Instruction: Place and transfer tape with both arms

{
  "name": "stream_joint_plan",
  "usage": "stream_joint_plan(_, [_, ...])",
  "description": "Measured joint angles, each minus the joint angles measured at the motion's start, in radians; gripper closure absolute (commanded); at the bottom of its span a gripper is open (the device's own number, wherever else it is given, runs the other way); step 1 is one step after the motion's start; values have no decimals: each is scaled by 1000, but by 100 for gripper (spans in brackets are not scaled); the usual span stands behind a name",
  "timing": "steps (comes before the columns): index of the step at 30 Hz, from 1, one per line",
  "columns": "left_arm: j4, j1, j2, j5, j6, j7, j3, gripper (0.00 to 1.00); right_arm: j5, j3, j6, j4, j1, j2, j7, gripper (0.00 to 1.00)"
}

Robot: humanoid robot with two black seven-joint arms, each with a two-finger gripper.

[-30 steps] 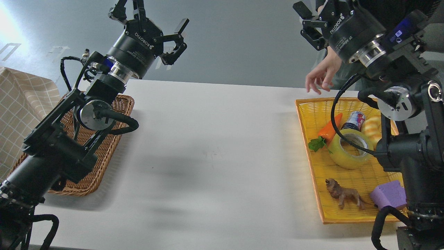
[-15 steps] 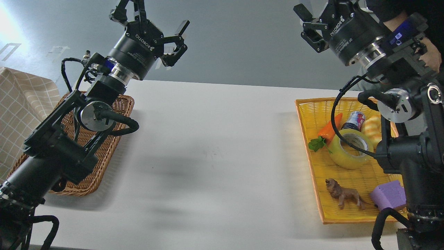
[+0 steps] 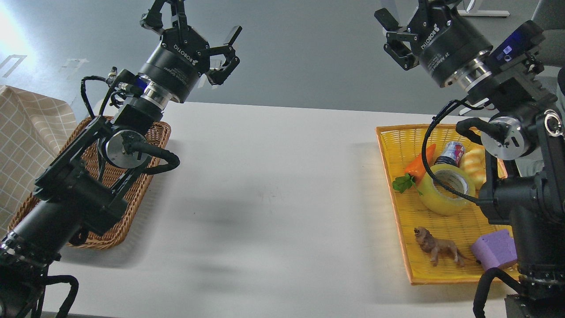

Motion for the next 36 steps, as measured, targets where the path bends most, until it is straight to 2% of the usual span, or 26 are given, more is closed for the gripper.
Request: stream_joint_plan(36, [0, 3, -6, -1, 3, 1, 0, 0, 0, -3, 4, 8, -16, 0, -2, 0])
